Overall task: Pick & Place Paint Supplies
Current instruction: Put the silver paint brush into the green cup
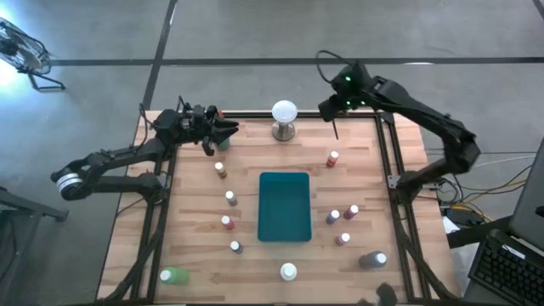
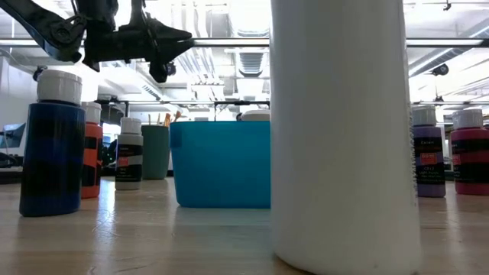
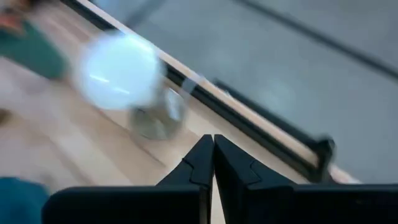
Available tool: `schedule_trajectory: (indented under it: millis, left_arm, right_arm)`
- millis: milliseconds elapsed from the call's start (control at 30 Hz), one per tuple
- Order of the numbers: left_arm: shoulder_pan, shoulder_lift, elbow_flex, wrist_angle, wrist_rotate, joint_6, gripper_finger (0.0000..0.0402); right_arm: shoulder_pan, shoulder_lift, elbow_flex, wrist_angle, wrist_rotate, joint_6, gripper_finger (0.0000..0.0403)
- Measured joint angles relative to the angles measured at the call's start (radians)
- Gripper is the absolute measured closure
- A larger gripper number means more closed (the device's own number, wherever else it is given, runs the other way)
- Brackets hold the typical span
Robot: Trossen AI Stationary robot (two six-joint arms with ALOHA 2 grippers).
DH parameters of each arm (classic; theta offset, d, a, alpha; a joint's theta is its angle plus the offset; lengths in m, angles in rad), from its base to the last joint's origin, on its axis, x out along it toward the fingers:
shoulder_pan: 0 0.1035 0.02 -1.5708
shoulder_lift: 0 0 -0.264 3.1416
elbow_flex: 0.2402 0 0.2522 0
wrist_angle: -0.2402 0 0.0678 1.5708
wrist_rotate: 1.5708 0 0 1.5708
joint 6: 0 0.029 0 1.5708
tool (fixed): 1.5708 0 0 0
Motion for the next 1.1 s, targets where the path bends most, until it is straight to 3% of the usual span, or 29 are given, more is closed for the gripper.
schedule_trajectory:
  millis: [200, 400, 500, 833, 1100]
  left_arm:
    - [-0.053, 0.034, 0.000, -0.015, -0.063, 0.003, 0.0274]
    - [-0.135, 0.102, 0.034, -0.006, -0.189, 0.014, 0.0205]
    - [-0.170, 0.143, 0.080, 0.028, -0.204, 0.041, 0.0184]
    - [-0.292, 0.313, 0.315, 0.034, -0.198, 0.200, 0.0183]
    - [-0.320, 0.471, 0.486, 0.033, -0.172, 0.214, 0.0183]
  right_arm:
    - [0.171, -0.147, -0.001, 0.135, 0.000, -0.040, 0.0395]
    - [0.364, -0.209, -0.003, 0.356, -0.003, -0.143, 0.0395]
    - [0.423, -0.207, -0.005, 0.400, -0.001, -0.177, 0.0395]
    - [0.479, -0.172, -0.005, 0.445, 0.000, -0.199, 0.0395]
    - [0.488, -0.160, -0.005, 0.448, -0.025, -0.202, 0.0395]
